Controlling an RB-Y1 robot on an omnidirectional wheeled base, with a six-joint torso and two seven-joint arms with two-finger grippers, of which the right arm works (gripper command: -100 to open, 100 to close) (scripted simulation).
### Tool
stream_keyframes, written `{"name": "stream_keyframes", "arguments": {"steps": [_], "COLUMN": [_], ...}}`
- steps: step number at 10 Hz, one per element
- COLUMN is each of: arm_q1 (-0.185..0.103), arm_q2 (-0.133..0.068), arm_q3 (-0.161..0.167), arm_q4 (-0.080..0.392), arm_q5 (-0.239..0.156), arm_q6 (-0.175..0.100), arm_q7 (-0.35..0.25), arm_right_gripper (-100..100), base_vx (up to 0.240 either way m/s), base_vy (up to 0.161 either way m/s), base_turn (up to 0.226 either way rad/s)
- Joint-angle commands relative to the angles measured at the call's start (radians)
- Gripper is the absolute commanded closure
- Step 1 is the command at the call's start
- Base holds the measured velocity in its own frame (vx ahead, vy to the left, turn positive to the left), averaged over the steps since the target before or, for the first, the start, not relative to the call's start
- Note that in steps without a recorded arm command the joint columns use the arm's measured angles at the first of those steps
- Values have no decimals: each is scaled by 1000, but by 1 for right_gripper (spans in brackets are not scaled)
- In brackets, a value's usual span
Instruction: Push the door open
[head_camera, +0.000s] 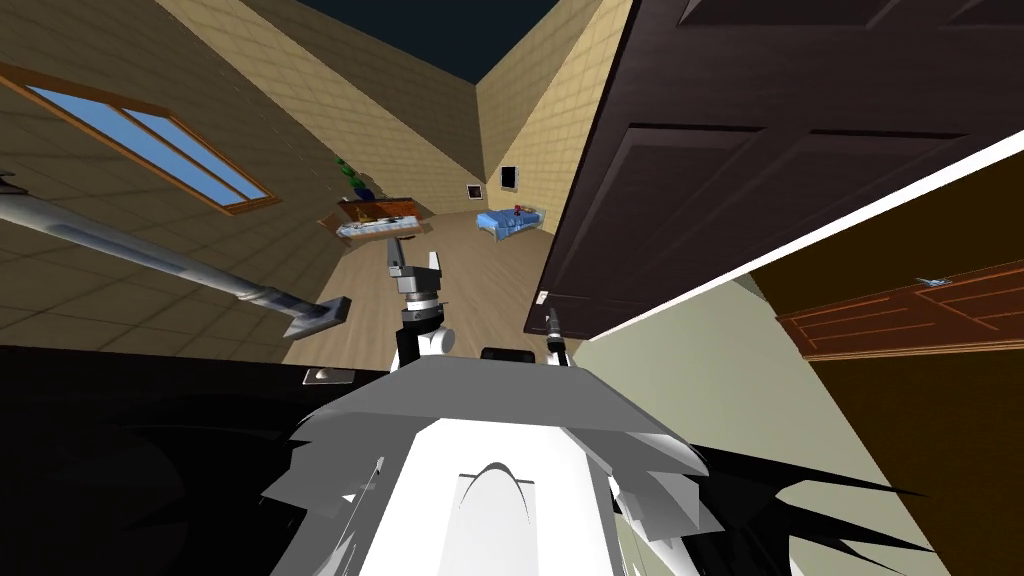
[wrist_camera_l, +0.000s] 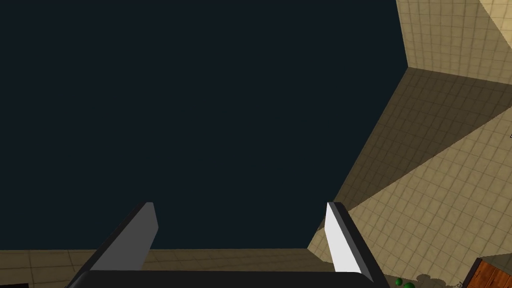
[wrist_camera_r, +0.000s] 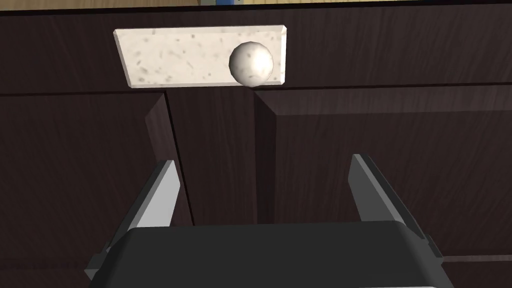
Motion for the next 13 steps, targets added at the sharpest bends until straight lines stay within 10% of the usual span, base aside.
{"name": "stream_keyframes", "arguments": {"steps": [1,10,11,13], "arm_q1": [3,-3,-3,-3], "arm_q2": [13,9,9,9], "arm_q3": [0,-17,-17,-17], "arm_q4": [-10,18,18,18], "arm_q5": [-4,-9,-9,-9], "arm_q6": [8,-27,-27,-27], "arm_q7": [-4,10,10,10], "arm_right_gripper": [-100,-100,100,100], "base_vx": [-183,181,-24,-38], "base_vy": [78,5,1,-4], "base_turn": [-54,19,-4,11]}}
